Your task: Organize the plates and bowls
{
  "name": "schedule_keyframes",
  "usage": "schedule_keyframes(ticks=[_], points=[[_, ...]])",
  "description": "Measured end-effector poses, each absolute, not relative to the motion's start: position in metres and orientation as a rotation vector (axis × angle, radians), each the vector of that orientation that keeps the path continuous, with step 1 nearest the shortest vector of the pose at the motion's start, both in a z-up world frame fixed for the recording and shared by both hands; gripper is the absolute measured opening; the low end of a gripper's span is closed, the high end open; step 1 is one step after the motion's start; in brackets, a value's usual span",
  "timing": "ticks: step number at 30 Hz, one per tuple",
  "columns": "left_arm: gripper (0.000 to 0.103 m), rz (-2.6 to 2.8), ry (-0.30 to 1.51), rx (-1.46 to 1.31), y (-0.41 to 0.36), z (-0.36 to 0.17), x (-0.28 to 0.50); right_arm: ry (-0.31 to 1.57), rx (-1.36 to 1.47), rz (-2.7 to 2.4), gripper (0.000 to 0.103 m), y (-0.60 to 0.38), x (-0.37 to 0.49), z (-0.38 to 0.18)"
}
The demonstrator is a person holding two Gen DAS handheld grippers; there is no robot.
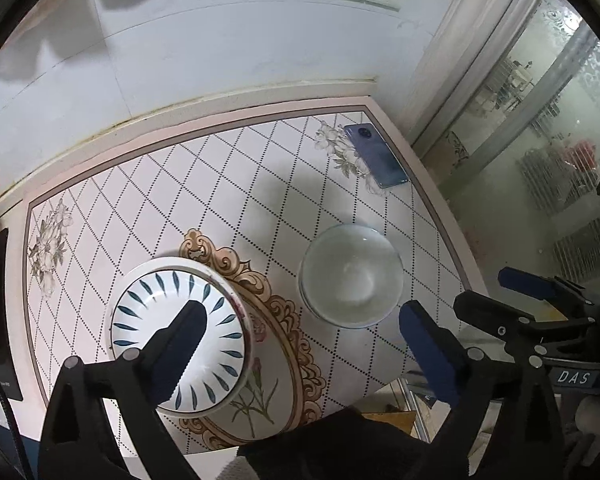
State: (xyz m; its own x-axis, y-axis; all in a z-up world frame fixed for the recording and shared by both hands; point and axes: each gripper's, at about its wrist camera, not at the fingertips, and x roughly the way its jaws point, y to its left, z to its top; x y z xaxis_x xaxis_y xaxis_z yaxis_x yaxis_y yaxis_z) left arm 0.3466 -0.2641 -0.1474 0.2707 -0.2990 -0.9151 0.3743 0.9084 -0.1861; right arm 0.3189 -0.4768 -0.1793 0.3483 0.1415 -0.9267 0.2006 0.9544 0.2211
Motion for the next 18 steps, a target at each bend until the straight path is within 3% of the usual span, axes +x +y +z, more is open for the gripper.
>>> schedule_keyframes(ticks=[6,18], points=[[0.099,-0.423,1.26,0.071,-0.274,-0.176,0.369,1.238,0.342,-0.037,0.097,-0.489,0.328,-0.192],[0.099,-0.379,1.484,-0.004,-0.29,-0.275,0.436,1.317,0.718,0.135,0.097,-0.528,0.366,-0.306]])
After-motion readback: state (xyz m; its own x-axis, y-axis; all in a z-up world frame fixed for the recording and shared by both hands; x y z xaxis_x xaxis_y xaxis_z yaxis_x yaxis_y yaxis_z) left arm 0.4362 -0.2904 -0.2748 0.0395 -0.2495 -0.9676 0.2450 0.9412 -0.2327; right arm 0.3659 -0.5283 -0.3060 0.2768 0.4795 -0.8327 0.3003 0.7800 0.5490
